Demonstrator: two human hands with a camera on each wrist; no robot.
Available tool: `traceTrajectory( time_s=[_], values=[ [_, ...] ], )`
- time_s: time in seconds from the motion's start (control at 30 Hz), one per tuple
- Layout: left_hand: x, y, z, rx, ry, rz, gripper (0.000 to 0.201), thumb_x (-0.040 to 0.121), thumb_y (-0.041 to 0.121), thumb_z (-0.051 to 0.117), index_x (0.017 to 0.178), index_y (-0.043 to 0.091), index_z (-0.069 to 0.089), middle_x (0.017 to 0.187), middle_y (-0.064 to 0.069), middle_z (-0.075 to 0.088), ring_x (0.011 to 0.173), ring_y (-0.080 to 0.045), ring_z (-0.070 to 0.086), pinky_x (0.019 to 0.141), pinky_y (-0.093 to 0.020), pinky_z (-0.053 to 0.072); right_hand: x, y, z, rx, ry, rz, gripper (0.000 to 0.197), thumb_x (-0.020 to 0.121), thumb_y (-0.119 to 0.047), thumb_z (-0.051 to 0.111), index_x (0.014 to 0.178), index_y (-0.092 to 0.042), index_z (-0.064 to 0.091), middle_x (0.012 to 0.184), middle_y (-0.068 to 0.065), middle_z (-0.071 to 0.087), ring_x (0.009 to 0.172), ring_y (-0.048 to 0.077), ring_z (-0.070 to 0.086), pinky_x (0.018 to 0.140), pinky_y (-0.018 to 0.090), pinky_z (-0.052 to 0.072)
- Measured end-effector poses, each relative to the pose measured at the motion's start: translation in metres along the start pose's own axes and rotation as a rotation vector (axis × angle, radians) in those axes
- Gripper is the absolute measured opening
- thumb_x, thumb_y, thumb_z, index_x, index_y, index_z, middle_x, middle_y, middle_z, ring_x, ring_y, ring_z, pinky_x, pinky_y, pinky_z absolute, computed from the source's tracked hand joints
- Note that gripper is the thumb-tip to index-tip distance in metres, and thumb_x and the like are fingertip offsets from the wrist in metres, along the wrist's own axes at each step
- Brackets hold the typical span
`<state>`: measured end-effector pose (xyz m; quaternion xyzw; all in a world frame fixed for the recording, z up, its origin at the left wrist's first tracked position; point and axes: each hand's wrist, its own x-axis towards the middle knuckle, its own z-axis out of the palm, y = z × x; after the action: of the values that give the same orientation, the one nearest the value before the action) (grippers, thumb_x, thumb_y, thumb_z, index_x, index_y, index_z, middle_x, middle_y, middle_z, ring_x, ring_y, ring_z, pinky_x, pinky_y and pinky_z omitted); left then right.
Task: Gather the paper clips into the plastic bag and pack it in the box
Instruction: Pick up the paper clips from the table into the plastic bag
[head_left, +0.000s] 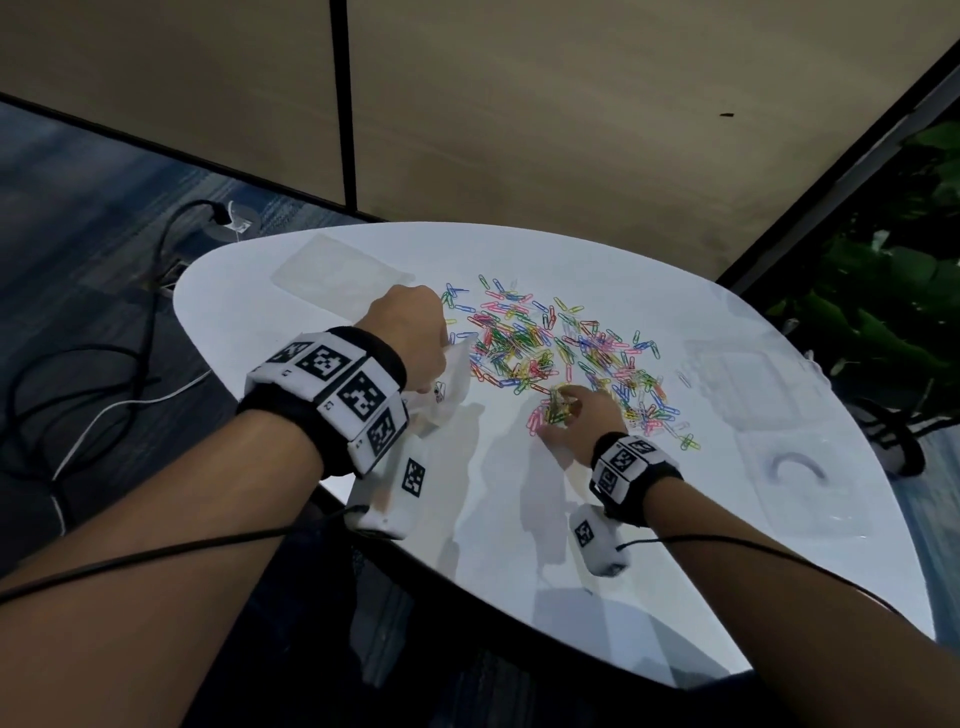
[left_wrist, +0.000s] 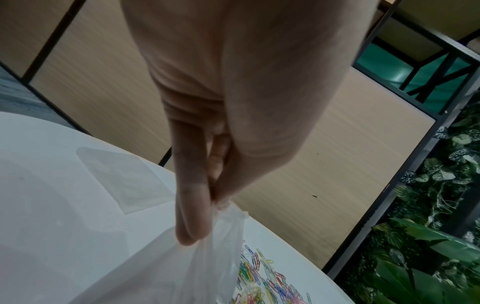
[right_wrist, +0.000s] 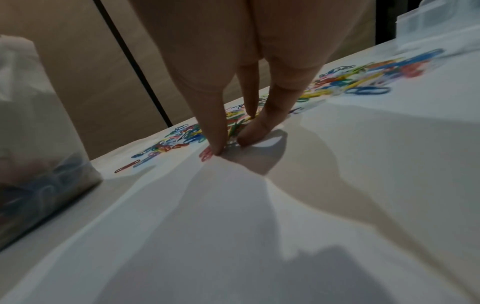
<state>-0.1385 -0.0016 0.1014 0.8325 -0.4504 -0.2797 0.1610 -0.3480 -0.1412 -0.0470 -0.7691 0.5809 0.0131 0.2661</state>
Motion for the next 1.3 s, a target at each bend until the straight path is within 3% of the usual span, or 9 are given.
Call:
traceTrajectory(
  time_s=[0.2, 0.33, 0.43, 0.6, 0.7, 0.9, 1.07, 1.2, 1.3],
  values=[
    [0.002, -0.001, -0.002, -0.006, -0.001, 0.006, 0.025, 0.089, 0.000, 0.063, 0.111, 0.004, 0.072, 0.104, -0.015, 0.075, 0.095, -0.032, 0.075, 0.090, -0.041, 0.061, 0.018, -0.027, 0.005, -0.176, 0.090, -0.159, 0.050, 0.091, -0.031, 0.064, 0.139, -0.024, 0.052, 0.149, 0.012, 0.036, 0.131, 0.032, 0.045, 0.107, 0.037, 0.041],
    [0.004, 0.000, 0.001, 0.005, -0.012, 0.016, 0.025, 0.089, 0.001, 0.063, 0.113, 0.004, 0.070, 0.109, -0.015, 0.074, 0.095, -0.032, 0.075, 0.089, -0.042, 0.061, 0.020, -0.037, 0.008, -0.321, 0.140, -0.329, 0.026, 0.092, -0.004, 0.056, 0.114, -0.009, 0.070, 0.108, 0.014, 0.064, 0.099, 0.029, 0.061, 0.082, 0.030, 0.048],
    [0.004, 0.000, 0.000, 0.014, -0.015, 0.015, 0.026, 0.090, 0.002, 0.063, 0.115, 0.004, 0.069, 0.111, -0.016, 0.073, 0.098, -0.032, 0.074, 0.091, -0.042, 0.061, 0.018, -0.039, 0.003, -0.311, 0.141, -0.303, 0.021, 0.091, -0.005, 0.059, 0.106, -0.007, 0.074, 0.103, 0.013, 0.068, 0.093, 0.027, 0.065, 0.081, 0.030, 0.053],
    [0.004, 0.000, -0.002, 0.018, -0.017, 0.008, 0.024, 0.090, 0.003, 0.063, 0.113, 0.004, 0.071, 0.107, -0.016, 0.074, 0.096, -0.031, 0.075, 0.090, -0.041, 0.061, 0.022, -0.029, -0.025, 0.148, 0.089, -0.009, 0.015, 0.081, -0.022, 0.078, 0.094, -0.015, 0.080, 0.091, 0.001, 0.076, 0.086, 0.019, 0.072, 0.086, 0.030, 0.058],
    [0.004, 0.002, -0.001, 0.024, -0.018, 0.011, 0.023, 0.089, 0.003, 0.064, 0.111, 0.004, 0.072, 0.104, -0.016, 0.075, 0.094, -0.032, 0.075, 0.089, -0.041, 0.061, 0.016, -0.033, -0.042, 0.736, -0.022, 0.139, 0.009, 0.079, -0.008, 0.079, 0.088, -0.006, 0.078, 0.085, 0.010, 0.077, 0.087, 0.027, 0.074, 0.084, 0.035, 0.060],
    [0.004, 0.008, 0.005, 0.032, -0.019, 0.031, 0.026, 0.089, 0.000, 0.060, 0.112, 0.003, 0.071, 0.104, -0.017, 0.075, 0.096, -0.032, 0.075, 0.092, -0.041, 0.060, -0.028, -0.085, -0.059, 1.277, -0.359, 0.055, 0.025, 0.085, 0.003, 0.069, 0.108, 0.012, 0.066, 0.098, 0.015, 0.074, 0.085, 0.020, 0.073, 0.074, 0.021, 0.059],
    [0.004, 0.013, 0.011, 0.047, 0.001, 0.048, 0.026, 0.089, 0.006, 0.063, 0.114, 0.003, 0.069, 0.105, -0.018, 0.075, 0.098, -0.032, 0.074, 0.093, -0.041, 0.060, -0.050, -0.115, -0.028, 1.124, -0.422, 0.045, 0.020, 0.090, 0.002, 0.062, 0.107, 0.013, 0.067, 0.099, 0.022, 0.071, 0.075, 0.017, 0.071, 0.065, 0.018, 0.058],
    [0.004, 0.015, 0.012, 0.062, 0.032, 0.061, 0.030, 0.089, 0.008, 0.063, 0.119, 0.005, 0.069, 0.115, -0.017, 0.072, 0.107, -0.031, 0.070, 0.096, -0.038, 0.057, -0.054, -0.125, -0.011, 0.988, -0.425, 0.021, 0.033, 0.089, 0.015, 0.049, 0.120, 0.014, 0.060, 0.117, 0.031, 0.064, 0.089, 0.028, 0.066, 0.089, 0.035, 0.058],
    [0.006, 0.014, 0.011, 0.059, 0.043, 0.048, 0.034, 0.087, 0.008, 0.066, 0.120, 0.006, 0.069, 0.117, -0.016, 0.070, 0.108, -0.030, 0.069, 0.095, -0.038, 0.057, -0.052, -0.125, -0.011, 0.737, -0.337, -0.146, 0.041, 0.081, 0.015, 0.052, 0.117, 0.004, 0.065, 0.098, 0.017, 0.074, 0.084, 0.027, 0.071, 0.090, 0.042, 0.058]
  ],
)
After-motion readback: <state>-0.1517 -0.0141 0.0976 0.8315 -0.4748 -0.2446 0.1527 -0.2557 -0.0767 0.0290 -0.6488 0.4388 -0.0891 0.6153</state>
